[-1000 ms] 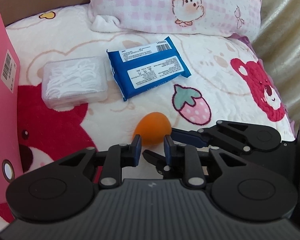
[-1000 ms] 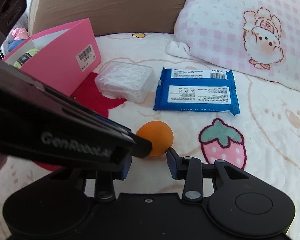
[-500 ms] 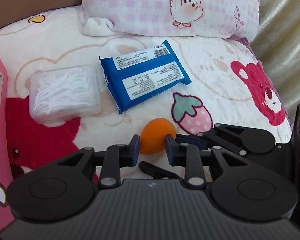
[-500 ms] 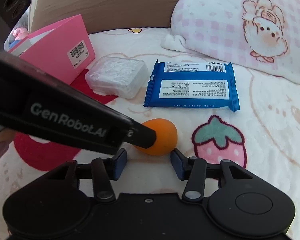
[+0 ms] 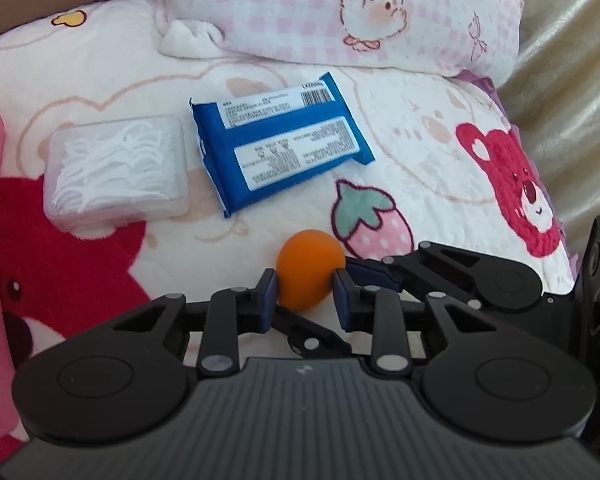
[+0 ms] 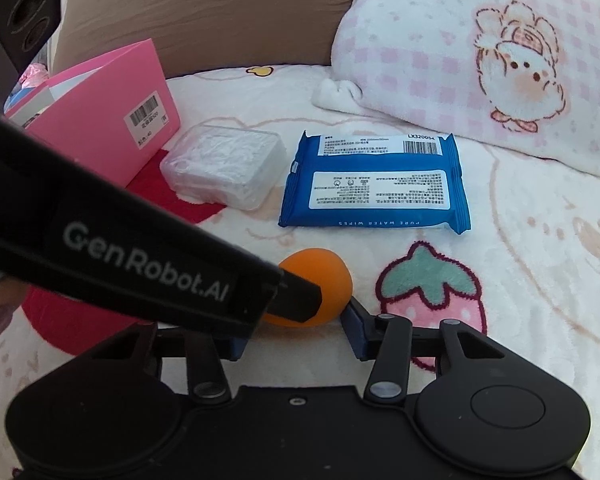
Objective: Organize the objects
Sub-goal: 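Close the left tool fingers on the orange sponge, then lift the orange sponge with the left tool toward the pink box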
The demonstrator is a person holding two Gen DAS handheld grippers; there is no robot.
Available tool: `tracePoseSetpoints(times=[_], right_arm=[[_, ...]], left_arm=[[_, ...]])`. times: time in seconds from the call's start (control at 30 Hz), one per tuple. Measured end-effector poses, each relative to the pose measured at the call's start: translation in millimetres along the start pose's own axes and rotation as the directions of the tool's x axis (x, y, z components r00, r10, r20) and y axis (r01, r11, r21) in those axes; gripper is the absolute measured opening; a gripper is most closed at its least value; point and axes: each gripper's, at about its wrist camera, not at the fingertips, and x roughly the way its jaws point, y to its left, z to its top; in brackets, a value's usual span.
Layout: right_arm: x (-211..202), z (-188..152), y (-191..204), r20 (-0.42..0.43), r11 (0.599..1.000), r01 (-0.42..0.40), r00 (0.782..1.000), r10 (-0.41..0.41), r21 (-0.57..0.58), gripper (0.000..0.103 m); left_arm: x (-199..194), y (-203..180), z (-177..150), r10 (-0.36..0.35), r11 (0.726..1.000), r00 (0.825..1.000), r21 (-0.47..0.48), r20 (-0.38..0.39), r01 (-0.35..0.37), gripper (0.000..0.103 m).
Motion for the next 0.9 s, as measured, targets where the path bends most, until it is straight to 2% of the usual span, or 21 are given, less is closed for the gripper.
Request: tracePoseSetpoints(times=[0.3,0.5,0.7,0.9], right_arm=[[-16,0,14,-0.059,0.998,-0.040,0.997,0.042,0.042,0.052],[-32,-4,37,-0.078,0.993,-0.106,0.991,0.109,0.047,0.052],[-53,-3,59,-0.085,0.988,-0.149,0.985,0.152,0.032,0.052],[-67,-4,84,-0.098,0.987,-0.159,0.983,0.157,-0.012,0.052]], left_arm=[[-24,-7,-17,0.035,0.999,0.998,0.031,-0.042,-0.034,0.028],[-53,-15,-35,0.107,0.993,0.992,0.059,-0.073,-0.102,0.027],[-83,-9,-48,0.107,0.994,0.991,0.035,-0.085,-0.104,0.028],[-103,-3,-65,0.107,0.994,0.990,0.026,-0.087,-0.105,0.027]])
